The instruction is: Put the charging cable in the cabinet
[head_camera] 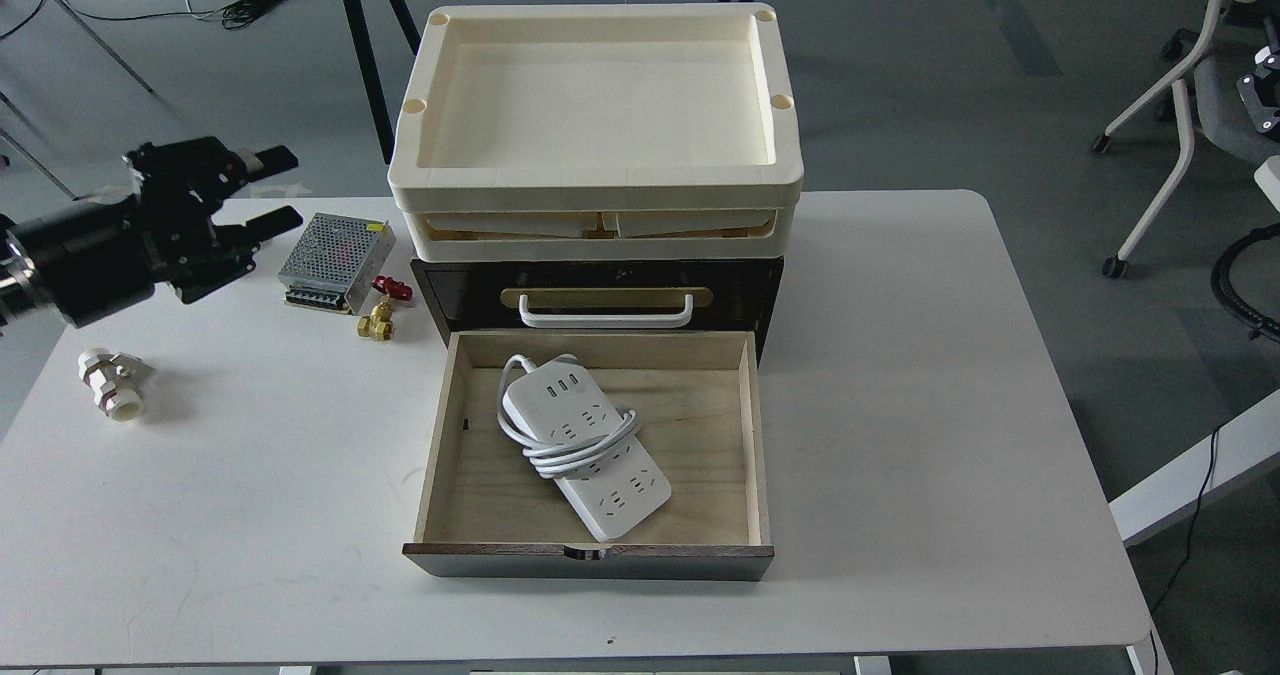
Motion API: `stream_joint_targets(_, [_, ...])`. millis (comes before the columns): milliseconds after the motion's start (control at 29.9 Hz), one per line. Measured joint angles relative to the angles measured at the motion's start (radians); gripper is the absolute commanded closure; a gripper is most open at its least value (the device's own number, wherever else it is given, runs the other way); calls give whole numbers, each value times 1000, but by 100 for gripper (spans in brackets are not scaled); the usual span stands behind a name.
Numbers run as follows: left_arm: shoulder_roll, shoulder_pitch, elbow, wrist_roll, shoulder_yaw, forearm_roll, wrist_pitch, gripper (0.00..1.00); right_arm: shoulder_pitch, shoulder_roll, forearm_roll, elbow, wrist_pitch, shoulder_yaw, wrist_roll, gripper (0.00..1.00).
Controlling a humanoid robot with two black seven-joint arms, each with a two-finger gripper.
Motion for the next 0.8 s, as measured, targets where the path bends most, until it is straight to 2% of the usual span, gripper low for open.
stream_joint_targets(201, [-194,-32,536,0,-227,-112,-3,22,25,92,1,2,0,52,2,1])
stream_joint_targets(301, [-322,-94,703,0,-246,-114,-3,19,28,142,1,3,0,103,2,1])
stream_joint_targets(468, [-445,-125,765,0,-258,-119,-4,15,36,171,0,3,0,125,1,1])
stream_joint_targets(802, [-457,-107,768,0,-256,-119,-3,14,40,160,-1,-7,0,127,1,1])
